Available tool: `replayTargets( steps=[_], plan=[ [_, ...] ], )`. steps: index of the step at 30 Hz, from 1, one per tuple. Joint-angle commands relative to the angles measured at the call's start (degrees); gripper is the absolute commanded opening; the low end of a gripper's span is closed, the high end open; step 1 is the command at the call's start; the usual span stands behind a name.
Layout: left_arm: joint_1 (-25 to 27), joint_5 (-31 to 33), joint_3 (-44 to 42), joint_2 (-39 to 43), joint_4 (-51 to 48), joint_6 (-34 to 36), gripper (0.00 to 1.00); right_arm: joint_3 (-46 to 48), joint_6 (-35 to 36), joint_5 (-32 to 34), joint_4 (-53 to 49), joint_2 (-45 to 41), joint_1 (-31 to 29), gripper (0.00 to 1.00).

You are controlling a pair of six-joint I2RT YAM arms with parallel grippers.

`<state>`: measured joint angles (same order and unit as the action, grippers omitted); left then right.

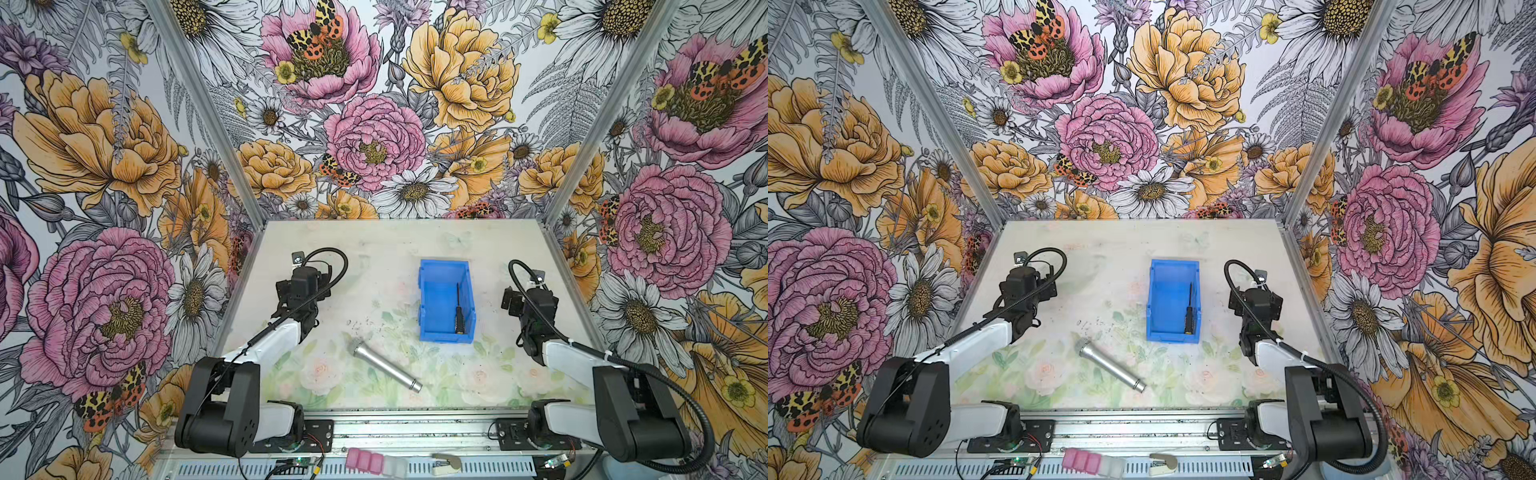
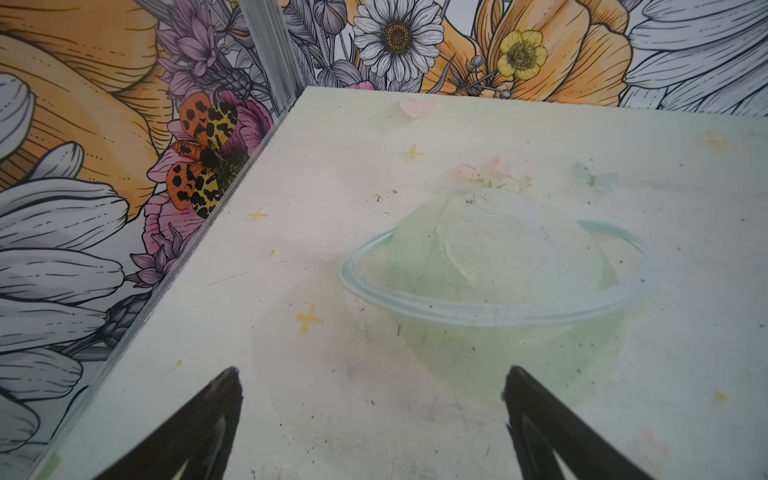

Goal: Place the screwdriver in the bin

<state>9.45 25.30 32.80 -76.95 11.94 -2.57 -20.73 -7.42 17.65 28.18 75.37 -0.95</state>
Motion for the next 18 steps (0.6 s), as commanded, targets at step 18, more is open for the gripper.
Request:
replayTargets(
  steps=[18],
  plan=[
    [-8.9,-16.9,-10.8,-11.5,40.5,3.2,0.99,-2.0,1.1,-6.3,20.7,12.4,1.6,0.99]
  ],
)
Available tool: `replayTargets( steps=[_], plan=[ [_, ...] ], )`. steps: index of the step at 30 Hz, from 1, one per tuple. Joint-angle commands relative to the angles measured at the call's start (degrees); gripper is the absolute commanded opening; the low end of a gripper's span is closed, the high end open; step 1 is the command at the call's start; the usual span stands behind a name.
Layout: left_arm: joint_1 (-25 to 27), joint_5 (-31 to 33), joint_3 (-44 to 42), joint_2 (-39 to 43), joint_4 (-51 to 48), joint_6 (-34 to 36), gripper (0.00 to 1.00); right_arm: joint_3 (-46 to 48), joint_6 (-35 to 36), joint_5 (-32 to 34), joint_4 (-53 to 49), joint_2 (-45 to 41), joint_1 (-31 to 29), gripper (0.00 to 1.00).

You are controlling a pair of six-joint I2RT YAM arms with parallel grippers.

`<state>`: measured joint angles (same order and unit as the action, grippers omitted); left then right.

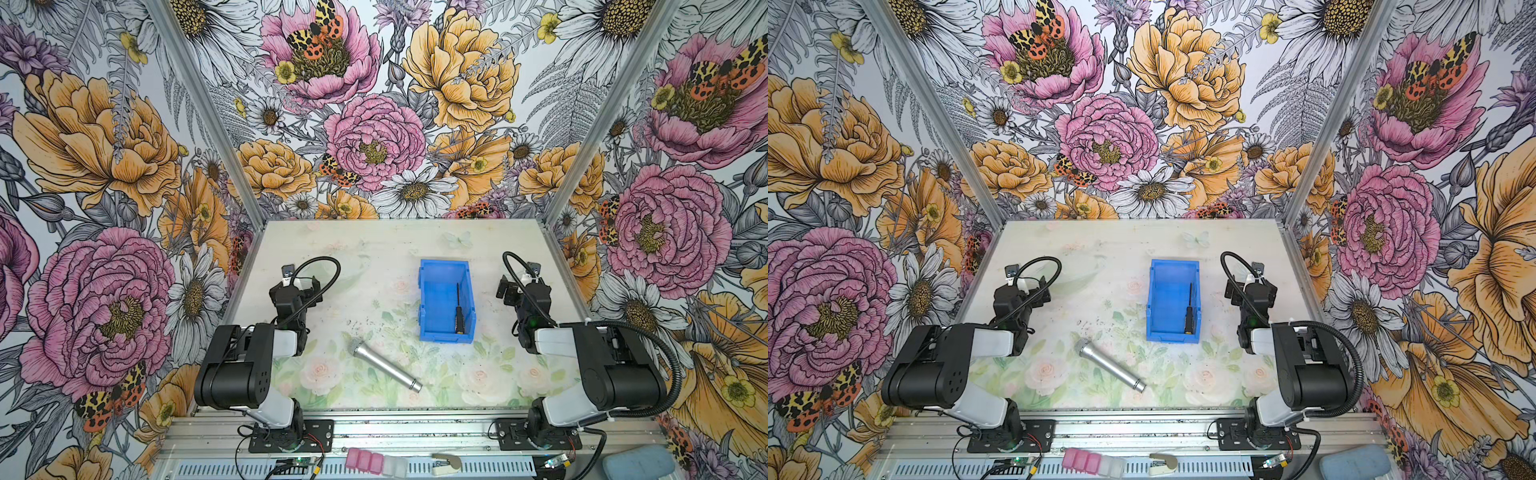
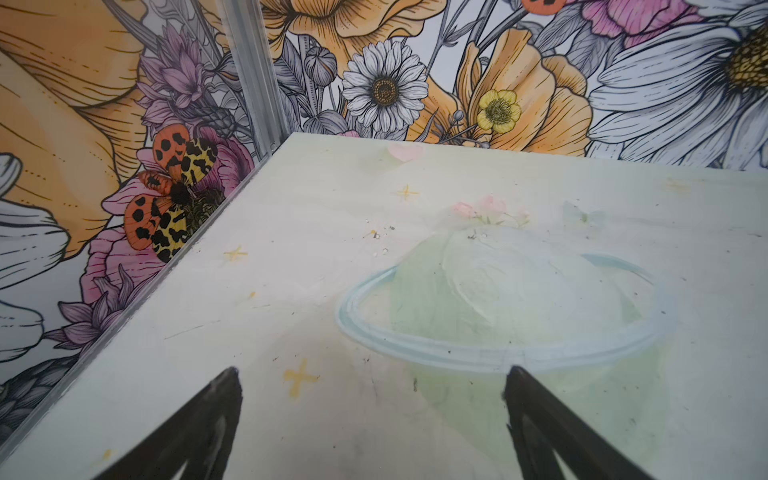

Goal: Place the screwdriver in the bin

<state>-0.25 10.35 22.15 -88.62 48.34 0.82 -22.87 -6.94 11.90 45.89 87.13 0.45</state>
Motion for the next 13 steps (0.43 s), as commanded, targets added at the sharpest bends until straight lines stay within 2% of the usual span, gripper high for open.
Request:
replayTargets(
  steps=[1,13],
  plan=[
    [0.7,-2.3,-0.4,-0.1,5.0,-0.2,0.99,0.3,0.6,-0.6,3.1,0.5,0.1,0.99],
    [0.6,-2.8,-0.2,-0.1,4.6,-0.2,0.99,0.6,0.7,-0.6,3.6,0.4,0.1,0.99]
  ],
)
